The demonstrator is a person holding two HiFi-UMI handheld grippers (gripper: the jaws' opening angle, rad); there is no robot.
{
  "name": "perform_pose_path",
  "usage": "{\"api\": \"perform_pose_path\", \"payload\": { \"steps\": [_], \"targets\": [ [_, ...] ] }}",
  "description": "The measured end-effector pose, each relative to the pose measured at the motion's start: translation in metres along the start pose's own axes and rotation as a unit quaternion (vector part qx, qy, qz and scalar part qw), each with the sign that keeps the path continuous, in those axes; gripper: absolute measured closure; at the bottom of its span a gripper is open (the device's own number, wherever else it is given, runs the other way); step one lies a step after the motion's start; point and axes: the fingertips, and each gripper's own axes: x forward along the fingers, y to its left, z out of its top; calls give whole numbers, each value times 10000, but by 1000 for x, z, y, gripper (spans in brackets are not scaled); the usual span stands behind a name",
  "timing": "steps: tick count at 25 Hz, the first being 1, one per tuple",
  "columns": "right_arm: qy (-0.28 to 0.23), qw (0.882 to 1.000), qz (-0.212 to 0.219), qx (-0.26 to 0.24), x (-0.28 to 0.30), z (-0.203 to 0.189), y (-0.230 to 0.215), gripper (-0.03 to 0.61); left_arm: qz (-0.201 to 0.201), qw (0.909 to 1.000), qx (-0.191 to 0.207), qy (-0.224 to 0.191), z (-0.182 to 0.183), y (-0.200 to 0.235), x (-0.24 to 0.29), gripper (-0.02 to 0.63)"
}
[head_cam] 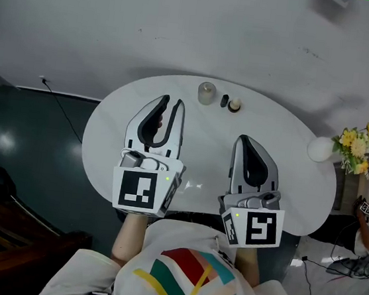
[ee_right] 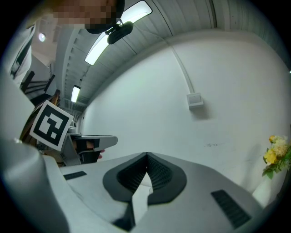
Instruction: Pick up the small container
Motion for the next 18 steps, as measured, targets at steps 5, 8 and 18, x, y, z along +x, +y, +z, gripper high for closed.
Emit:
{"api": "perform_pose_path", "payload": {
  "steps": [5,8,18],
  "targets": [
    [126,9999,19,111,4,-11,-5,568,-40,9998,5,-173,3,2,17,529],
    [244,9995,21,197,7,-21,-8,568,-57,9998,-37,-208,0,4,29,485],
    [636,9970,180,407,34,-62,-11,568,-243,9997,38,-50,-32,15,85,369]
  ]
}}
